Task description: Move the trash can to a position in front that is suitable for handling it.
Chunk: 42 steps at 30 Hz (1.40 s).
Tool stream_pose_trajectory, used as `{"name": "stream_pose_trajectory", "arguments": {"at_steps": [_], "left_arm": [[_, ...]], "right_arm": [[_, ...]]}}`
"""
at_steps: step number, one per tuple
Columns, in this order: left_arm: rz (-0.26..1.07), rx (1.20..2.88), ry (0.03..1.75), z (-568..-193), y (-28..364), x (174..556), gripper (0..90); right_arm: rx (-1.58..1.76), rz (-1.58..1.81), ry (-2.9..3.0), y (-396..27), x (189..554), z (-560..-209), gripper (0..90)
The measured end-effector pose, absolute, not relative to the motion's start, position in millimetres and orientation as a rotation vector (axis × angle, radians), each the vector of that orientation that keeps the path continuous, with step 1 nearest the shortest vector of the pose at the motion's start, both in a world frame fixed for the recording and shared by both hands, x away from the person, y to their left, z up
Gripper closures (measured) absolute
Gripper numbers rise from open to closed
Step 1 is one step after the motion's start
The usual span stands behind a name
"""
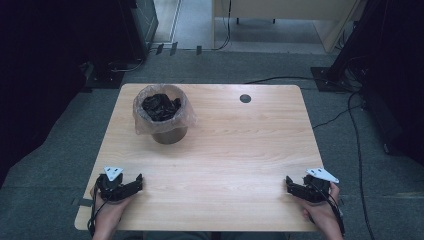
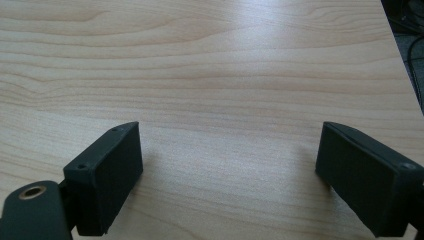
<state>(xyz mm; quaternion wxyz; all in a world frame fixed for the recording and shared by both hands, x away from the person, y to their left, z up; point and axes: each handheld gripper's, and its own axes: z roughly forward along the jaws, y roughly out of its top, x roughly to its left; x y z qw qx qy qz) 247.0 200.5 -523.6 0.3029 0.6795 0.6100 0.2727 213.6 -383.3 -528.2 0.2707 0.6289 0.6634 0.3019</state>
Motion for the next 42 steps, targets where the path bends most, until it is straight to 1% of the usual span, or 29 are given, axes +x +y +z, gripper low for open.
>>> {"name": "stream_pose_trajectory", "arguments": {"at_steps": [4,5,6,7,12,15,17,19,25,26,27,30,31,32,33,34,35,36,37,38,39,42], "left_arm": [[0.734,1.774,1.644,-522.3,201.7,250.9,15.4],[0.733,1.762,1.644,-521.4,202.1,252.0,17.2],[0.733,1.762,1.644,-521.4,202.1,252.0,21.5],[0.717,1.729,1.643,-518.1,203.0,254.9,23.3],[0.713,1.684,1.626,-509.7,202.8,264.5,25.3],[0.718,1.677,1.623,-506.9,202.7,271.2,26.3],[0.727,1.626,1.625,-501.0,205.2,282.6,32.0],[0.717,1.591,1.632,-496.7,206.0,290.9,34.5],[0.736,1.575,1.614,-485.3,202.3,311.0,35.9],[0.756,1.572,1.604,-480.9,200.8,319.0,36.2],[0.756,1.572,1.604,-480.9,200.8,319.0,36.9],[0.798,1.534,1.630,-473.9,202.0,338.4,40.1],[0.798,1.534,1.630,-473.9,202.0,338.4,40.7],[0.812,1.514,1.646,-472.0,202.8,349.5,41.6],[0.812,1.514,1.646,-472.0,202.8,349.5,42.6],[0.819,1.498,1.651,-469.7,203.4,359.8,43.7],[0.819,1.498,1.651,-469.7,203.4,359.8,44.7],[0.827,1.487,1.647,-467.2,202.9,369.7,45.9],[0.827,1.487,1.647,-467.2,202.9,369.7,46.6],[0.826,1.479,1.635,-464.6,201.9,378.5,47.5],[0.826,1.479,1.635,-464.6,201.9,378.5,48.2],[0.806,1.451,1.623,-460.2,199.1,393.8,50.7]], "right_arm": [[1.694,0.812,1.788,-383.3,213.7,-528.1,11.3],[1.694,0.812,1.788,-383.3,213.7,-528.1,11.3],[1.694,0.812,1.787,-383.2,213.7,-528.1,11.3],[1.694,0.812,1.788,-383.3,213.7,-528.1,11.3],[1.694,0.814,1.786,-383.3,213.6,-528.0,11.8],[1.693,0.820,1.779,-383.7,213.0,-527.8,14.1],[1.689,0.821,1.780,-383.7,212.6,-527.8,14.4],[1.689,0.821,1.781,-383.5,212.2,-527.7,14.6],[1.693,0.818,1.775,-383.4,212.8,-527.7,14.6],[1.696,0.818,1.771,-383.2,213.0,-527.7,14.7],[1.699,0.817,1.768,-382.9,213.1,-527.6,14.8],[1.704,0.812,1.761,-382.3,213.5,-527.4,15.4],[1.704,0.812,1.761,-382.3,213.5,-527.4,15.4],[1.702,0.803,1.753,-382.1,214.2,-527.0,16.5],[1.702,0.803,1.753,-382.1,214.2,-527.0,16.5],[1.701,0.798,1.740,-381.1,214.4,-525.8,19.2],[1.701,0.798,1.740,-381.1,214.4,-525.8,19.2],[1.680,0.825,1.729,-380.3,214.1,-523.8,22.1],[1.680,0.825,1.729,-380.3,214.1,-523.8,22.1],[1.666,0.837,1.720,-378.9,214.2,-521.8,23.6],[1.666,0.837,1.720,-378.9,214.2,-521.8,23.6],[1.636,0.859,1.712,-377.5,214.7,-519.2,24.9]]}}
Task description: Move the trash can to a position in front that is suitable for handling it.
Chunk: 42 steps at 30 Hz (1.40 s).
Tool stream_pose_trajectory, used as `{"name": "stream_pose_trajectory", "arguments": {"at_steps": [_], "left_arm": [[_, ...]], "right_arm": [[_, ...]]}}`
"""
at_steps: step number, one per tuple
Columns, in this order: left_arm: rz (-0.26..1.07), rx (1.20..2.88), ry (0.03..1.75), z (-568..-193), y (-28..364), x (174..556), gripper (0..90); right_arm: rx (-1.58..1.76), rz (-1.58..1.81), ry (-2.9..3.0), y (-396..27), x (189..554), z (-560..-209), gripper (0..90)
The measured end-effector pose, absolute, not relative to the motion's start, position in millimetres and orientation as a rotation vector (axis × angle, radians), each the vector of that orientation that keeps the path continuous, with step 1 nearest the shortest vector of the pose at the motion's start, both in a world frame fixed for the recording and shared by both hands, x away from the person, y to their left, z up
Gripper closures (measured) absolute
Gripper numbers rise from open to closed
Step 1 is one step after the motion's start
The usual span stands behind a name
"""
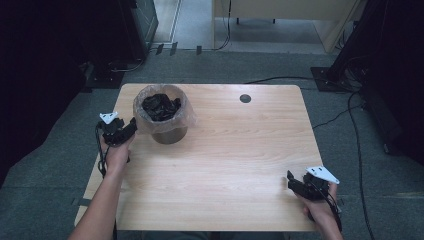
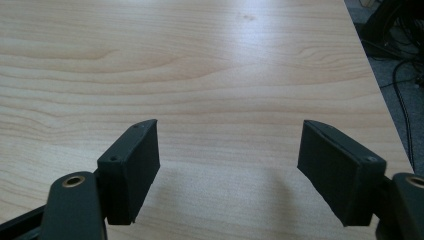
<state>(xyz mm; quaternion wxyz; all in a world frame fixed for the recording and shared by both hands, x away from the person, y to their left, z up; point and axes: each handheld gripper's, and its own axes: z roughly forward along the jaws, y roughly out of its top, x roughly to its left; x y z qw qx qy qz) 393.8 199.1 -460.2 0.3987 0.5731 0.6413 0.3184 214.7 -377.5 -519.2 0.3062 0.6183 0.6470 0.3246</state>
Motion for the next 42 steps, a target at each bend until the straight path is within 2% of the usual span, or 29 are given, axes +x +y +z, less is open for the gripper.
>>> {"name": "stream_pose_trajectory", "arguments": {"at_steps": [3,7,13,16,21,32,42], "left_arm": [[0.810,1.429,1.626,-459.4,195.4,402.6,56.6],[0.763,1.397,1.625,-459.3,191.9,414.0,63.3],[0.733,1.422,1.570,-460.5,183.4,422.0,75.6],[0.718,1.433,1.583,-462.0,178.6,424.2,82.6],[0.694,1.426,1.589,-462.1,173.4,424.3,89.2],[0.676,1.456,1.583,-462.9,157.4,425.1,90.0],[0.662,1.478,1.563,-463.7,143.4,424.5,90.0]], "right_arm": [[1.635,0.873,1.694,-376.7,214.4,-517.1,27.1],[1.615,0.912,1.692,-372.2,213.3,-511.5,34.6],[1.561,0.966,1.709,-358.7,219.5,-500.9,37.5],[1.492,1.015,1.742,-343.5,232.5,-492.5,40.9],[1.438,1.055,1.754,-327.9,249.1,-484.1,43.0],[1.407,1.200,1.695,-274.7,305.5,-457.4,52.0],[1.383,1.221,1.701,-232.1,347.2,-446.7,55.5]]}}
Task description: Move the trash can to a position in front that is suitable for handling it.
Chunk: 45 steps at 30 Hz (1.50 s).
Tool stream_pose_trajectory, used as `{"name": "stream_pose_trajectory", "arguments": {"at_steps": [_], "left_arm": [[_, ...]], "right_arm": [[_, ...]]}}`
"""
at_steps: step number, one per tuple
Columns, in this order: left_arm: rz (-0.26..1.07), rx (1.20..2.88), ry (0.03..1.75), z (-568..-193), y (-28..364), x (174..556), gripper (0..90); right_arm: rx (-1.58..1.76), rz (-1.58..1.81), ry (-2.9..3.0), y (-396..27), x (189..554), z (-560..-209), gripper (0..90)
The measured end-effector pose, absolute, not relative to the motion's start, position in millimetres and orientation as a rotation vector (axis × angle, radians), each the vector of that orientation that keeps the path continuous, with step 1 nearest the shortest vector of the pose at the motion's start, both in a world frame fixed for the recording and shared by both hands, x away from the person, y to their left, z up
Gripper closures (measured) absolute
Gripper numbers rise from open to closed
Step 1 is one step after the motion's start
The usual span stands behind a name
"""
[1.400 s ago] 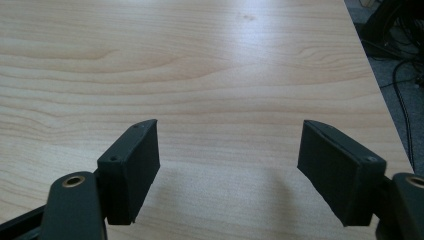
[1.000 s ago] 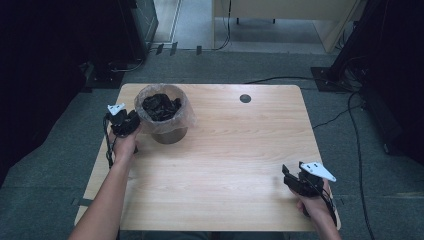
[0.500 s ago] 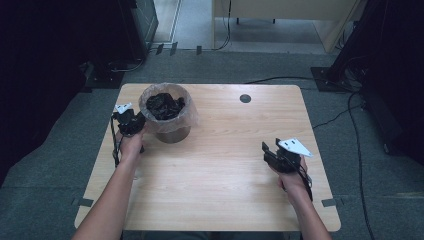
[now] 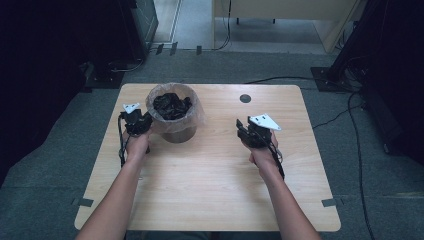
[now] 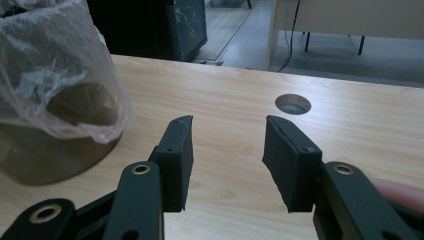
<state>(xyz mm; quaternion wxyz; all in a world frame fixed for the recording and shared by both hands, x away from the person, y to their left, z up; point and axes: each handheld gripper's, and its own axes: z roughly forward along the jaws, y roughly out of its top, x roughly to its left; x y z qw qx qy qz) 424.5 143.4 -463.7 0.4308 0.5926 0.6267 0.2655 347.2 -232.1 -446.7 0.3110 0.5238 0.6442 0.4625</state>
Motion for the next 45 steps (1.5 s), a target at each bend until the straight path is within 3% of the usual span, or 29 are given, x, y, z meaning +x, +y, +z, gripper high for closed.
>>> {"name": "stream_pose_trajectory", "arguments": {"at_steps": [8,14,23,31,38,45], "left_arm": [[0.659,1.520,1.530,-463.4,122.5,424.1,90.0],[0.652,1.542,1.511,-464.1,108.3,424.1,90.0],[0.636,1.561,1.492,-466.4,93.7,425.4,90.0],[0.635,1.544,1.508,-463.8,95.4,429.6,90.0],[0.575,1.530,1.506,-457.8,94.3,437.1,90.0],[0.605,1.572,1.482,-455.3,93.0,438.2,90.0]], "right_arm": [[1.419,1.257,1.713,-213.8,372.9,-447.8,59.2],[1.445,1.256,1.705,-205.0,396.6,-452.8,67.6],[1.487,1.234,1.704,-186.9,416.5,-458.9,70.0],[1.504,1.259,1.703,-175.7,439.6,-454.9,86.3],[1.423,1.268,1.743,-160.5,453.1,-455.5,87.2],[1.401,1.344,1.771,-161.1,456.7,-458.2,90.0]]}}
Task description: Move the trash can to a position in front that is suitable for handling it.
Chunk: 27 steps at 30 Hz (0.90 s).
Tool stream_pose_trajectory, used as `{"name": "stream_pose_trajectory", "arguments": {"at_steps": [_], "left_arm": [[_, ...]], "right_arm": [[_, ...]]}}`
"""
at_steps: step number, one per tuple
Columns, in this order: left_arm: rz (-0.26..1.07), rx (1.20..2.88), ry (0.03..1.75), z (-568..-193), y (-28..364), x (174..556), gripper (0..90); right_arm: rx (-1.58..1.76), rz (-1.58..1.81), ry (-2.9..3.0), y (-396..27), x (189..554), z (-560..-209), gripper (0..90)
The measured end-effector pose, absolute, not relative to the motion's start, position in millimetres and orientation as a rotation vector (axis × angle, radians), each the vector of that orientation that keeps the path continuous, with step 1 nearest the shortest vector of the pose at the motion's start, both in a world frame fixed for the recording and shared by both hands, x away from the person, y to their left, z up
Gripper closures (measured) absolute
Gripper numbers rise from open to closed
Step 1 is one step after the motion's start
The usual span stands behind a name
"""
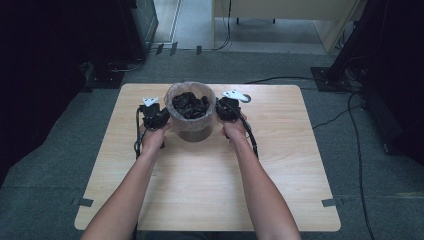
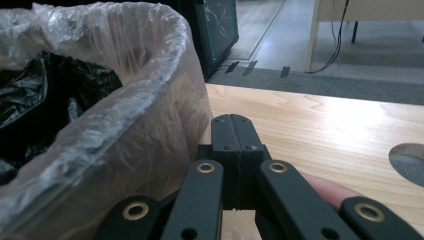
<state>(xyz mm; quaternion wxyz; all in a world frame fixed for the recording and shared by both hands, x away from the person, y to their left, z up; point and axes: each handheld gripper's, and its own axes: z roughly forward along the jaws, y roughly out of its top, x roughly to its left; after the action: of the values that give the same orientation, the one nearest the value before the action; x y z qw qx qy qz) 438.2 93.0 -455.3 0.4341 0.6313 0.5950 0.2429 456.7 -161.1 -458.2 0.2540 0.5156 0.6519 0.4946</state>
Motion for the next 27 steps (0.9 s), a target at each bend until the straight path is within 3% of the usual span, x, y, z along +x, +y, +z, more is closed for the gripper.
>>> {"name": "stream_pose_trajectory", "arguments": {"at_steps": [27], "left_arm": [[0.577,1.629,1.395,-462.4,74.3,391.5,90.0]], "right_arm": [[1.349,1.297,1.790,-183.6,396.1,-458.1,90.0]]}}
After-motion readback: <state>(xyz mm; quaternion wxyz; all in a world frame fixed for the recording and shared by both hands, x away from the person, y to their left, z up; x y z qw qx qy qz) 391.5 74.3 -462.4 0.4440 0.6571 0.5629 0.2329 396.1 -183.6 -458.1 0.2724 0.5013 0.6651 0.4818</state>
